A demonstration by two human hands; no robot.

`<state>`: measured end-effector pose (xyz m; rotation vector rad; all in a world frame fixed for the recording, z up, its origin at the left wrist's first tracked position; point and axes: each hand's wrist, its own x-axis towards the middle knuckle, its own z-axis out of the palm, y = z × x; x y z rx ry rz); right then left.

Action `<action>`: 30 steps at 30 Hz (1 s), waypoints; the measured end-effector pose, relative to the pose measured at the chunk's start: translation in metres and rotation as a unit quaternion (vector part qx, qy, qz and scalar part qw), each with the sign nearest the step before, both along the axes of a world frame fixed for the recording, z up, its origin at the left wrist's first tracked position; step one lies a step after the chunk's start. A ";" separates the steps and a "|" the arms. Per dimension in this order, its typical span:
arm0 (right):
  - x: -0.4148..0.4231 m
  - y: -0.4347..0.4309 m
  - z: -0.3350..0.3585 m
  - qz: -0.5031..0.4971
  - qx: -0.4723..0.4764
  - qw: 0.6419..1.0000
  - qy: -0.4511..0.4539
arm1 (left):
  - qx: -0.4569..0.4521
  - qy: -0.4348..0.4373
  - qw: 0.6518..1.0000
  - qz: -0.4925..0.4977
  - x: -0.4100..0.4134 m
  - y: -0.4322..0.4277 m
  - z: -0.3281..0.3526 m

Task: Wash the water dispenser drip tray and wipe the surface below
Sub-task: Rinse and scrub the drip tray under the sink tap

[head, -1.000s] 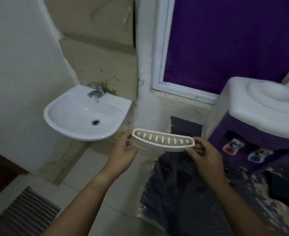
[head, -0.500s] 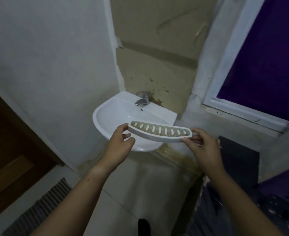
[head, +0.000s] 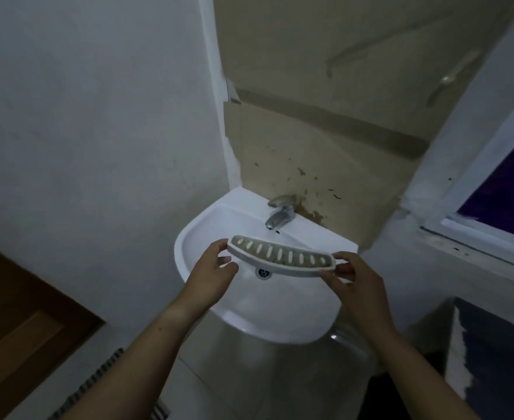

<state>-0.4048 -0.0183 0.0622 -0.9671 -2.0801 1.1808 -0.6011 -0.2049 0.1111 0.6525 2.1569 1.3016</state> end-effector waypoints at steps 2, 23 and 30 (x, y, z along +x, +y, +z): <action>-0.017 0.006 -0.009 -0.001 -0.011 1.000 -0.015 | -0.017 0.004 1.000 -0.011 -0.019 0.009 -0.009; -0.145 0.005 -0.124 -0.154 -0.124 0.971 -0.130 | -0.169 -0.111 0.954 -0.220 -0.210 0.079 -0.115; -0.148 0.012 -0.141 -0.184 -0.161 0.959 -0.141 | -0.209 -0.162 0.932 -0.247 -0.228 0.094 -0.138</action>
